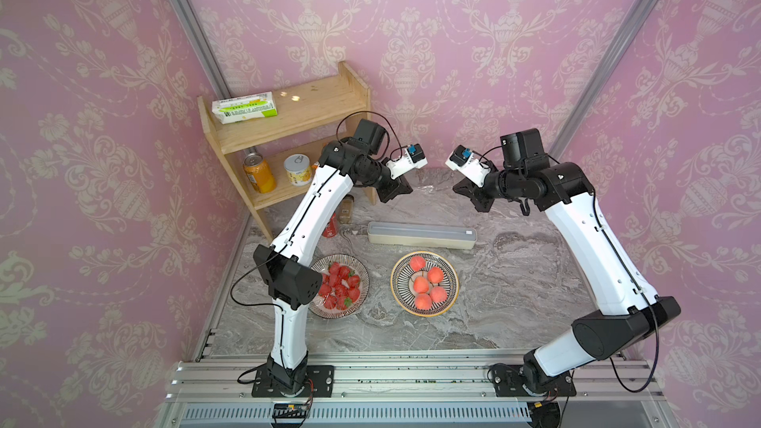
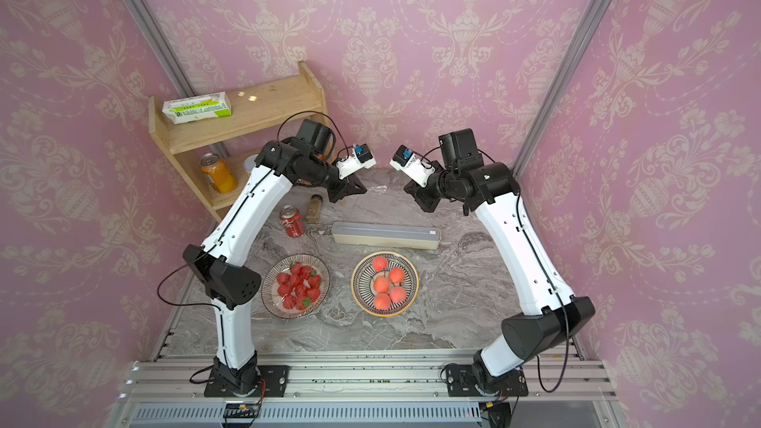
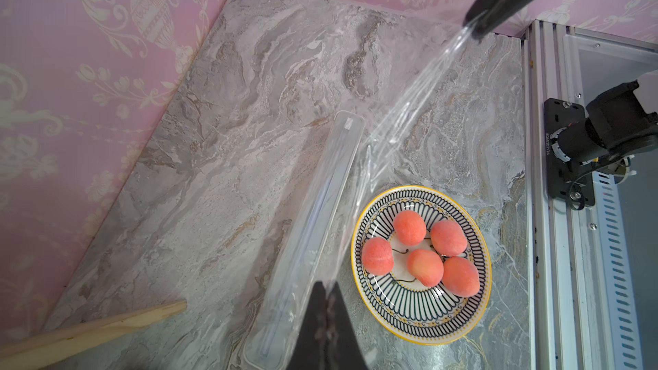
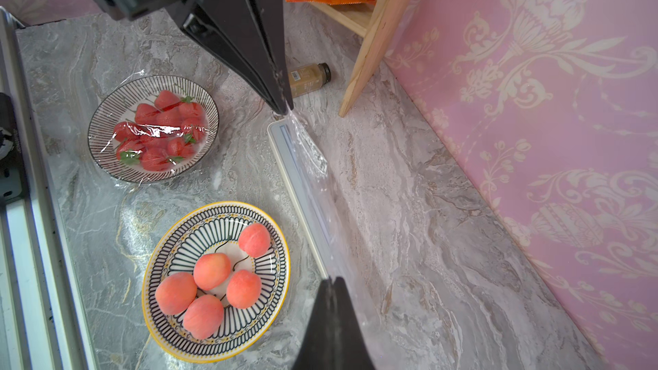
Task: Wrap the plate with plastic wrap
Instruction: Pull the plastic wrap from the plastic wrap cutting box, then cover the plate with plastic wrap.
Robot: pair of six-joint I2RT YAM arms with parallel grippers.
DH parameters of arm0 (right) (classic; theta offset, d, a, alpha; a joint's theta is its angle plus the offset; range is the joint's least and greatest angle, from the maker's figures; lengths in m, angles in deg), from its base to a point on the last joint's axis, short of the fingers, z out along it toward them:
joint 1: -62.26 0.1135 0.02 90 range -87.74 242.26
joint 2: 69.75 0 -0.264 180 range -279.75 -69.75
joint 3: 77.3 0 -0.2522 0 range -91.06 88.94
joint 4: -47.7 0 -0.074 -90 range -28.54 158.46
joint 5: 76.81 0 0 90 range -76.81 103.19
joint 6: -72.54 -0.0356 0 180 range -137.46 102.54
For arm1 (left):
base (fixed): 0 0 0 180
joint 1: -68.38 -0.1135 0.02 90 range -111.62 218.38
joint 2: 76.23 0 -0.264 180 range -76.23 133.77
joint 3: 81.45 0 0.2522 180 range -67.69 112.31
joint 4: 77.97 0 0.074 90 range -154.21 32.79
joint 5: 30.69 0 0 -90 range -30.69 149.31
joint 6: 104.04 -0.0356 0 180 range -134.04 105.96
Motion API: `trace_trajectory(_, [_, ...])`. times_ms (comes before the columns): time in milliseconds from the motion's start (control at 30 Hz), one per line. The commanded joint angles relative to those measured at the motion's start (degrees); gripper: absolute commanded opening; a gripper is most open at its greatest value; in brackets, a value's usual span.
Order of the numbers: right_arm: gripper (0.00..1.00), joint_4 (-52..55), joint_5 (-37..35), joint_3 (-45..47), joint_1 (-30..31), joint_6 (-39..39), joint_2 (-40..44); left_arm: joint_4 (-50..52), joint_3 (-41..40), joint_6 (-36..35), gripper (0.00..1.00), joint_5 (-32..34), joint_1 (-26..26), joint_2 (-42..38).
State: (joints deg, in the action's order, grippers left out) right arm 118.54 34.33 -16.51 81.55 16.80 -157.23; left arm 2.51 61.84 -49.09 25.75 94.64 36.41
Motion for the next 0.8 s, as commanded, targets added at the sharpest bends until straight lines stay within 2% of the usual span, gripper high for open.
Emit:
trace_trajectory(0, [0.0, -2.5, 0.7, 6.2, 1.4, -3.2, 4.4, -5.8, -10.7, 1.2, 0.0, 1.2, 1.7, -8.6])
trace_trajectory(167, [0.0, -6.6, -0.7, 18.5, 4.6, -9.8, 12.1, -22.4, -36.7, 8.1, 0.0, 0.0, 2.7, -22.9])
trace_trajectory(300, [0.0, -8.7, -1.4, 28.6, 7.6, -17.2, 18.2, -30.2, -50.4, 14.3, 0.0, -0.1, 4.9, -31.3])
trace_trajectory(567, [0.0, -12.8, -4.9, 46.1, 14.1, -35.1, 28.4, -34.6, -63.6, 23.9, 0.0, 1.4, 11.5, -35.8])
trace_trajectory(767, [0.0, -10.8, -6.7, 53.6, 18.4, -46.6, 30.4, -36.5, -69.3, 29.8, 0.0, 1.7, 15.7, -36.5])
